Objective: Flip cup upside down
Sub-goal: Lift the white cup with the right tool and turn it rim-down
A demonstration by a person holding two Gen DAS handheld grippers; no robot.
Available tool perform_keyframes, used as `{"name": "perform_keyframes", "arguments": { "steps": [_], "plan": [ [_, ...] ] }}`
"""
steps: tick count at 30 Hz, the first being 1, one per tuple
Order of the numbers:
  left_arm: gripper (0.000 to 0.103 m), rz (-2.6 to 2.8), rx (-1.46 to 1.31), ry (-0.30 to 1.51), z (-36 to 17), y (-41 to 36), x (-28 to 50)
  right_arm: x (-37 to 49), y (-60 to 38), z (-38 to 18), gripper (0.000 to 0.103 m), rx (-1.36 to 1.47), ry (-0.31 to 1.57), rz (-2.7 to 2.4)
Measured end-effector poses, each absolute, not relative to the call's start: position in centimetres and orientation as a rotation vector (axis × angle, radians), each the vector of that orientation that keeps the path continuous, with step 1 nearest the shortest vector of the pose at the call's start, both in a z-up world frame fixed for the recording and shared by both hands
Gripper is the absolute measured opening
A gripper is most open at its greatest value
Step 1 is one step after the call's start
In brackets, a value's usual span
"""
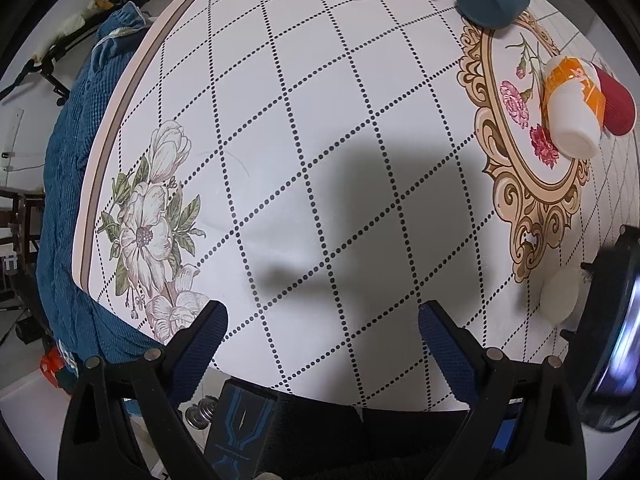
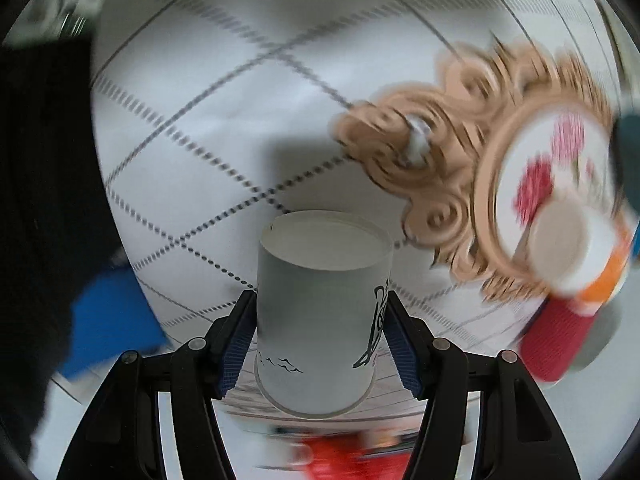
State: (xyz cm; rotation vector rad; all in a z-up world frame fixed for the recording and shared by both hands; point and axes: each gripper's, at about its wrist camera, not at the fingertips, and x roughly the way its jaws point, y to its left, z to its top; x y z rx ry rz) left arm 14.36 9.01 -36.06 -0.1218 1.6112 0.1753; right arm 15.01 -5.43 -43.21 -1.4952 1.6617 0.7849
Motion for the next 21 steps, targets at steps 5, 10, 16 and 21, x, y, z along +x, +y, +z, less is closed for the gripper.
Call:
{"name": "perform_keyframes", "arguments": {
  "steps": [5,10,16,21],
  "plan": [
    [0.098,0.167,-0.106,1.613,-35.9,8.4,14.8,17.5,-6.9,-43.7,0.065,-1.225,1.854,0.662],
    [0.098,0.157,-0.089,1.615,-35.9,7.7,15.2,19.4,-8.6,-44.1,0.065,-0.987,1.979,0.583],
    [0.098,0.142,-0.072,1.615,-35.7,7.0,15.3,22.2,-11.4,-44.2,0.065,-0.745,2.044,0.52],
    [0.098,0.128,-0.053,1.617,-35.7,6.3,15.6,25.3,-13.5,-44.3,0.065,-0.572,2.071,0.461]
  ]
}}
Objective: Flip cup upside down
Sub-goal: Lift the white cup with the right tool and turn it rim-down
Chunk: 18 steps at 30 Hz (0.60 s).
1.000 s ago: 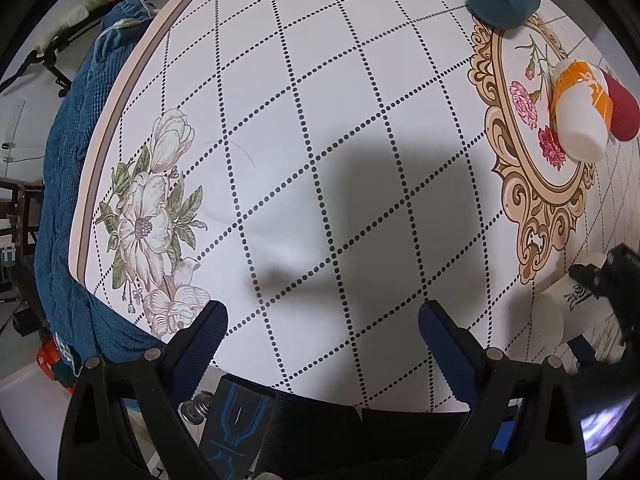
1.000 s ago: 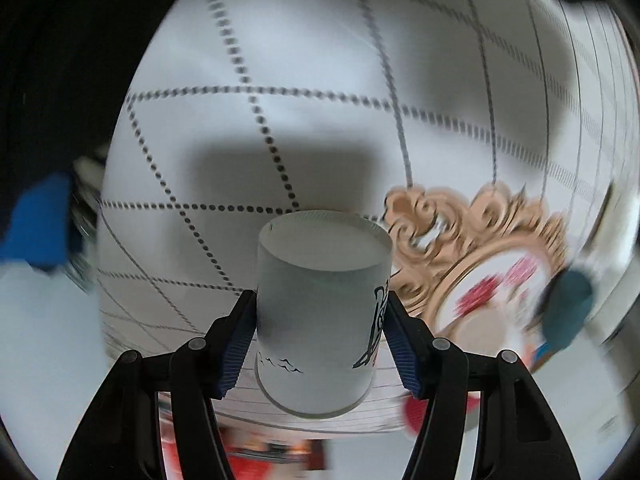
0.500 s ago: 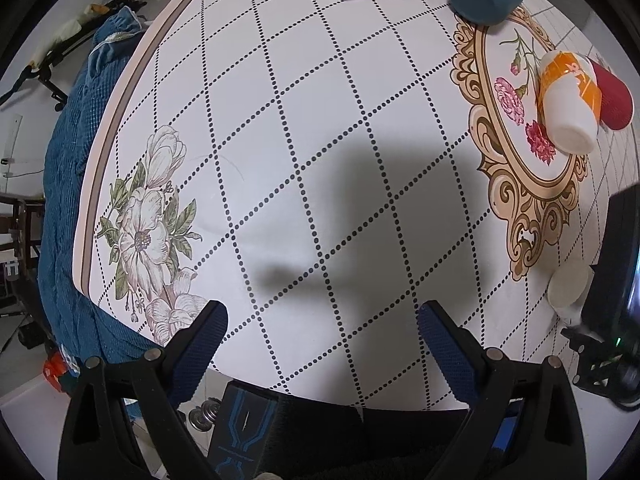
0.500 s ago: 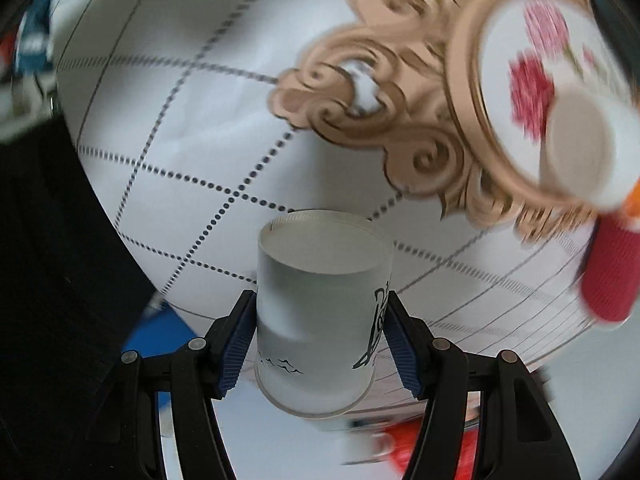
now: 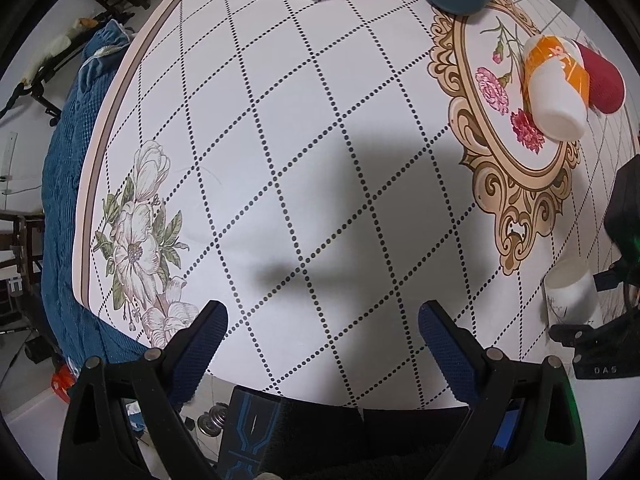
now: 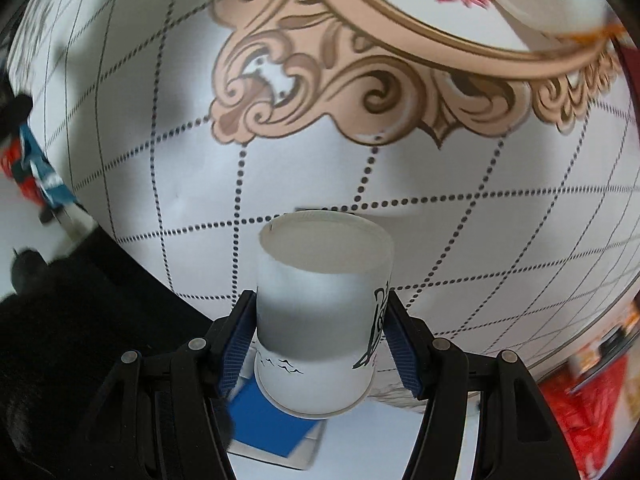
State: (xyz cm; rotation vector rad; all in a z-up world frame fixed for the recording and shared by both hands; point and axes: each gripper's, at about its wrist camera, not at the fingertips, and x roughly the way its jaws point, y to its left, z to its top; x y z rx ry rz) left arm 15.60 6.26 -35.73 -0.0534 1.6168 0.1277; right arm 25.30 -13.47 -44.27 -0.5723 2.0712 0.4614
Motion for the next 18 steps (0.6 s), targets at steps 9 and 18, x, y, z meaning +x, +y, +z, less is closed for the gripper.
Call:
{"name": "perform_keyframes", "arguments": {
  "steps": [9,18],
  "plan": [
    [0.098,0.1,-0.016,1.622,-35.4,3.9,16.8,29.4,-18.8,-44.0,0.088,-0.403,2.069,0.379],
    [0.098,0.042,-0.04,1.663,-36.6,2.2,18.4,31.0,-18.6,-42.1,0.072,-0.347,1.994,0.375]
  ]
}}
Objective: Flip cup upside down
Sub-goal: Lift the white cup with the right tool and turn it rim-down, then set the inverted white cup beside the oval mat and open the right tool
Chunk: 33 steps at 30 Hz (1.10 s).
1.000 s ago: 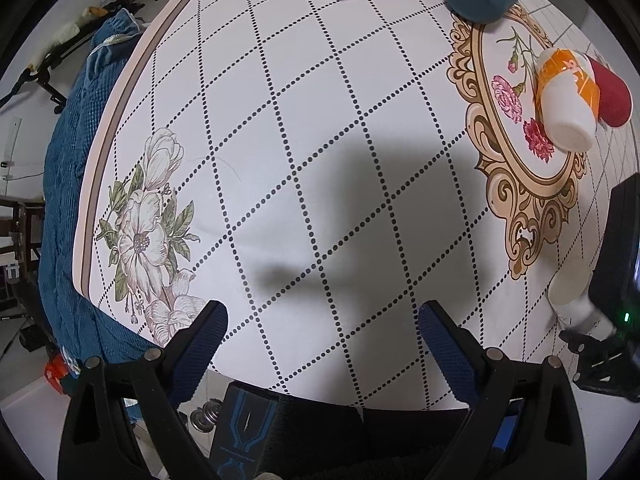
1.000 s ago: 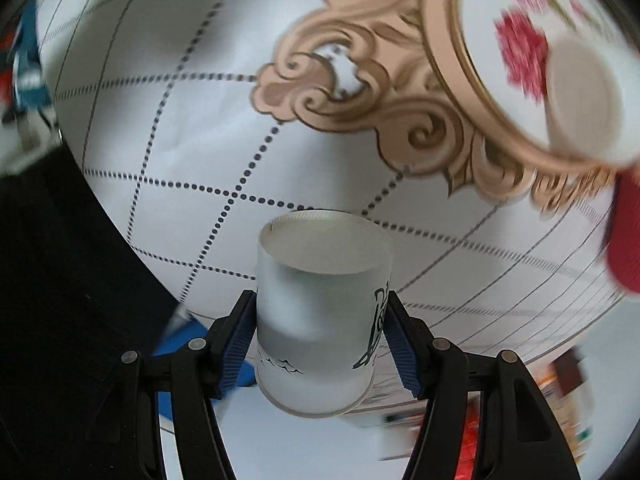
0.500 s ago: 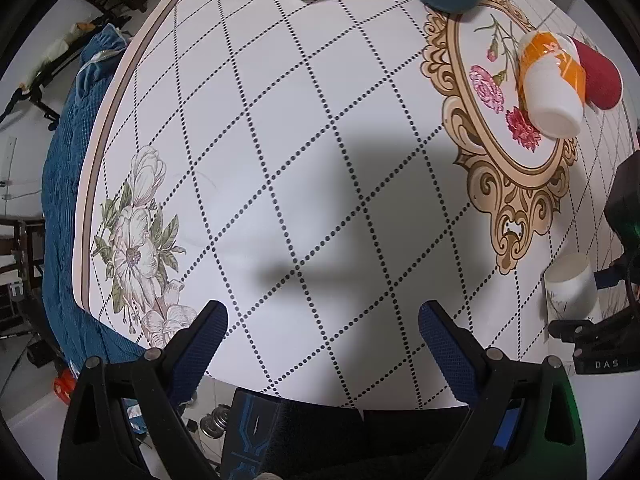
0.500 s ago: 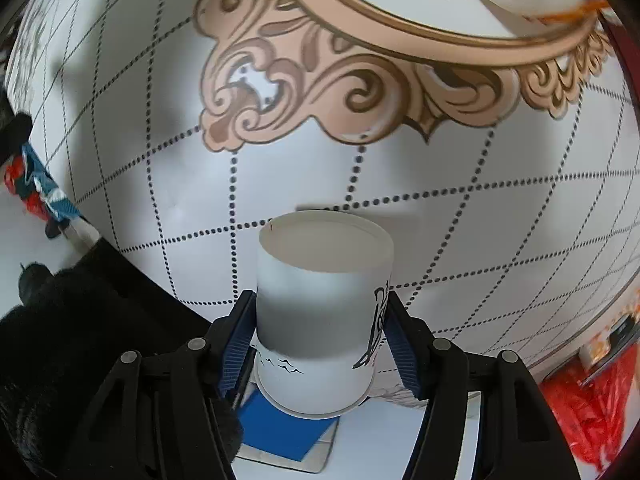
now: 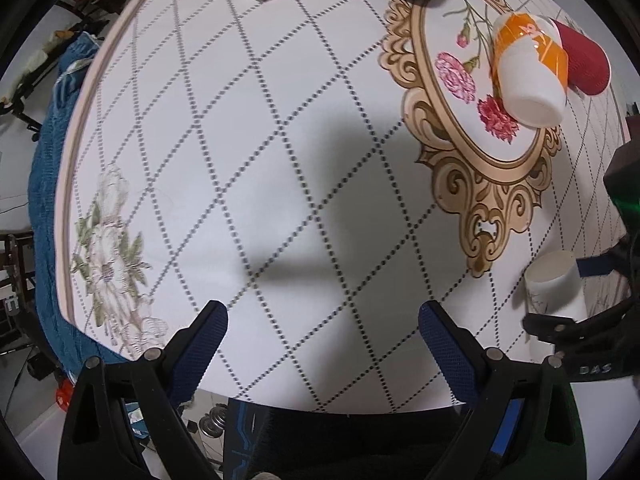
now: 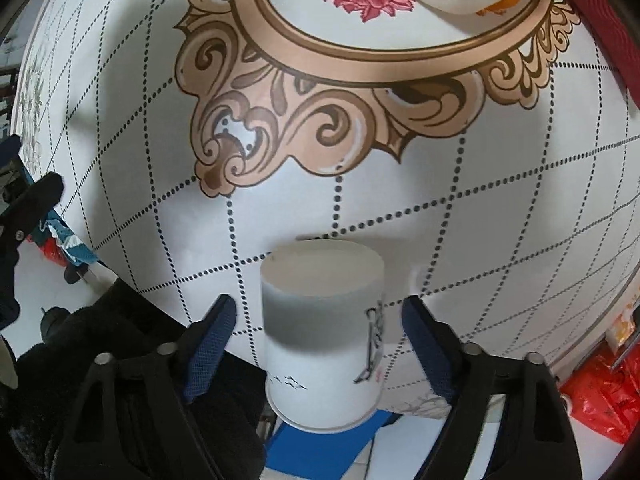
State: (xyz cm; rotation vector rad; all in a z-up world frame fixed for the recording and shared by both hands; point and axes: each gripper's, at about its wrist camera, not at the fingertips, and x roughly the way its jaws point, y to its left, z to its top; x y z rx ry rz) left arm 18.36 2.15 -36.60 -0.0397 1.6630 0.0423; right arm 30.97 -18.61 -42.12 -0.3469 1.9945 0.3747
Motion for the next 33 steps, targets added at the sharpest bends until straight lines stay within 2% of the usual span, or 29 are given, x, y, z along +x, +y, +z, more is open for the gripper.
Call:
{"name": "perform_keyframes", "arguments": {
  "steps": [3,10,21,26,33],
  "plan": [
    [0.098,0.028,-0.045,1.681,-37.4,1.5,18.8,30.8,-18.5,-41.0,0.062,-0.322,1.965,0.364],
    [0.098,0.014,-0.033,1.697,-38.0,0.2,19.8,31.1,-22.2,-37.5,0.062,-0.176,1.806,0.312],
    [0.098,0.012,-0.029,1.7,-38.3,0.0,22.2,29.3,-24.4,-29.7,0.062,0.034,1.255,0.16],
    [0.098,0.006,-0.001,1.7,-38.2,-0.1,22.7,26.5,-21.0,-30.1,0.062,0.098,1.054,0.11],
    [0.098,-0.022,0.046,1.69,-38.8,-0.5,22.1,24.8,-19.7,-31.5,0.062,0.062,0.99,0.093]
  ]
}}
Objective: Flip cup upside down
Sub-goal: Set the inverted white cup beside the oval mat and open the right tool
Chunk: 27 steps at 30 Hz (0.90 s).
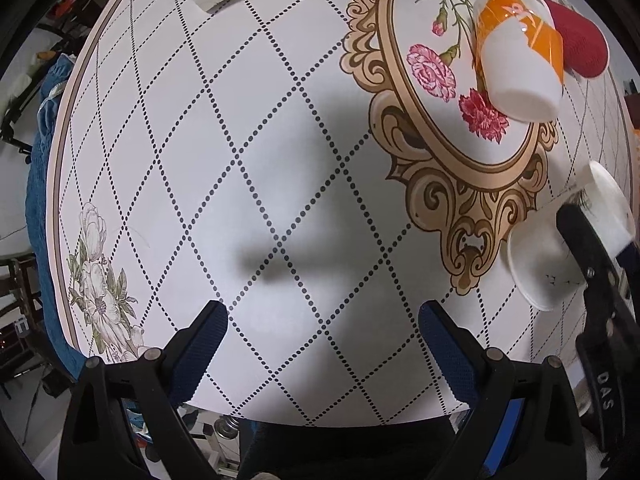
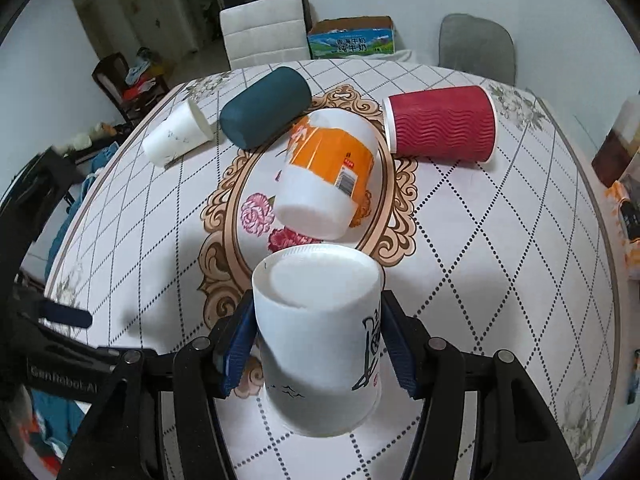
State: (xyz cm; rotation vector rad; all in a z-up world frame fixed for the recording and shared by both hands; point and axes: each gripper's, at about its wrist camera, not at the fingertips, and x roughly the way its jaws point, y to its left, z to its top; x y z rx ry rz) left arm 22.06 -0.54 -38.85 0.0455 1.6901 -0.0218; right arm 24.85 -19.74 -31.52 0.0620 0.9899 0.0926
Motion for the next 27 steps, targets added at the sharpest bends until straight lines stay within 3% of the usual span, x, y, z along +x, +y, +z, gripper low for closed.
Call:
{"name": "perform_keyframes", "arguments": {
  "steps": [11,15,20,27],
  "plan": [
    [0.098,-0.046,0.085,1.642,-37.5,-0.1,19.1,22.4,-18.5,-32.4,0.064,0.031,1.085,0.062],
    [0.098,-0.055,0.1,1.608,-36.2,0.0,18.5,21.4,-18.5,-31.6,0.079,0.042,1.1,0.025],
    [0.098,-0.07,0.11,1.543,-33.5,0.5,16.9,19.3,-19.5,-29.6,0.092,0.109,1.14,-0.055],
    [0.098,-0.082,0.125,1.414,-27.5,1.2,15.3,14.9,-20.5,-25.1,0.097,0.134,1.147,-0.203]
  ]
}}
